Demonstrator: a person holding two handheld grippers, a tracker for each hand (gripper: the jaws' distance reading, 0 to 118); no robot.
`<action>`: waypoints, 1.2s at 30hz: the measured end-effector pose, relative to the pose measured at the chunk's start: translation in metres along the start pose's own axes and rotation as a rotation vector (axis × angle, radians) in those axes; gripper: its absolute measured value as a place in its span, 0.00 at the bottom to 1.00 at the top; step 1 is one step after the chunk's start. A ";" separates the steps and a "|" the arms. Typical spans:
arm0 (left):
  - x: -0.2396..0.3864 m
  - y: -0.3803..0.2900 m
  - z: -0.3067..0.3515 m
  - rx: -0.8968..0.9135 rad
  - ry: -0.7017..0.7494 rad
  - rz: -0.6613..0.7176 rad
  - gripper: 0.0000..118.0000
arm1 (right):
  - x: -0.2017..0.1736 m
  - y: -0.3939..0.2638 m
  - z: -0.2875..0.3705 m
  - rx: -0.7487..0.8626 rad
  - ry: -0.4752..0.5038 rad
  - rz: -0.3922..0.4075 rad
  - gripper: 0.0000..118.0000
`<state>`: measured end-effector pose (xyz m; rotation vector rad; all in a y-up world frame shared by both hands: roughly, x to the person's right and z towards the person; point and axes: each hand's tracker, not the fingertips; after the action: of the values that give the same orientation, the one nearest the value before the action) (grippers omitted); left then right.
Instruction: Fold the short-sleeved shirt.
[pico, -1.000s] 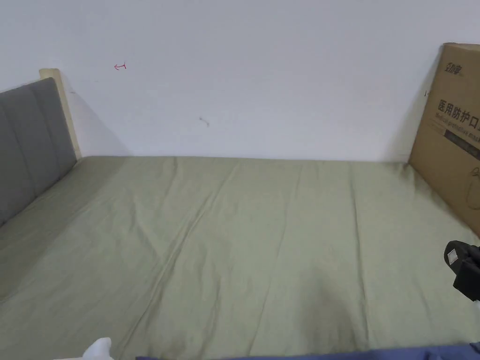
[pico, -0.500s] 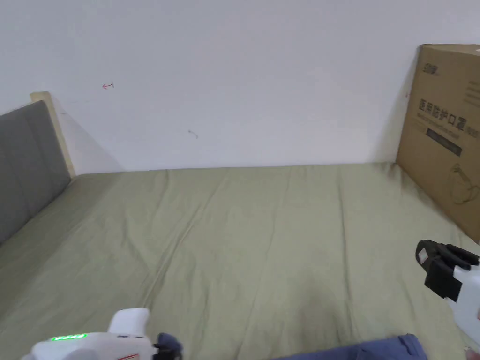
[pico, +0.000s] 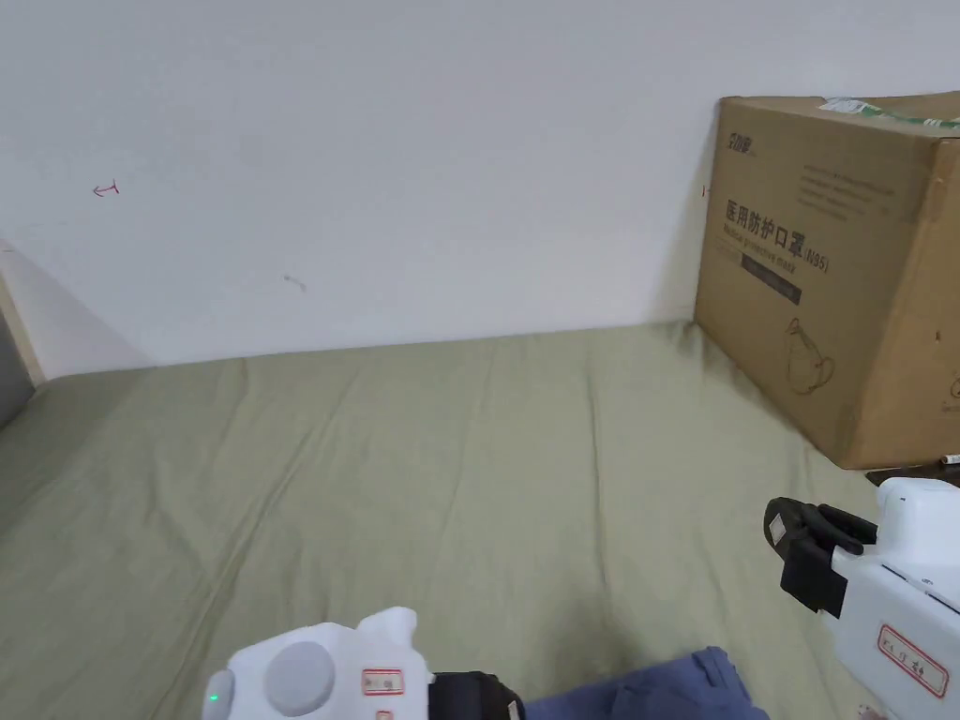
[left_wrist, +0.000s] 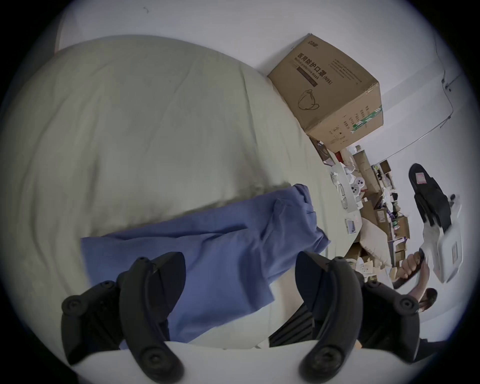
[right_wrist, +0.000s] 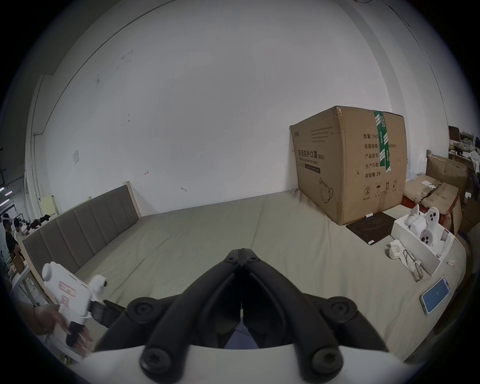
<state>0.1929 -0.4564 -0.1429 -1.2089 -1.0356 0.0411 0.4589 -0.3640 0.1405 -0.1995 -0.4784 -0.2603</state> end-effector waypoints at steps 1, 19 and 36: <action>-0.004 -0.003 0.011 0.010 0.025 -0.012 0.77 | 0.002 0.000 -0.001 -0.001 -0.001 -0.004 0.00; 0.028 -0.031 -0.121 -0.202 -0.001 -0.048 0.01 | 0.009 -0.011 -0.015 -0.023 0.008 -0.022 0.00; -0.105 -0.051 0.063 0.184 -0.360 0.358 0.69 | -0.010 -0.006 -0.007 -0.038 0.014 -0.007 0.00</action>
<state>0.0662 -0.4864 -0.1707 -1.2288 -1.0838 0.6394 0.4519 -0.3695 0.1305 -0.2328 -0.4606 -0.2779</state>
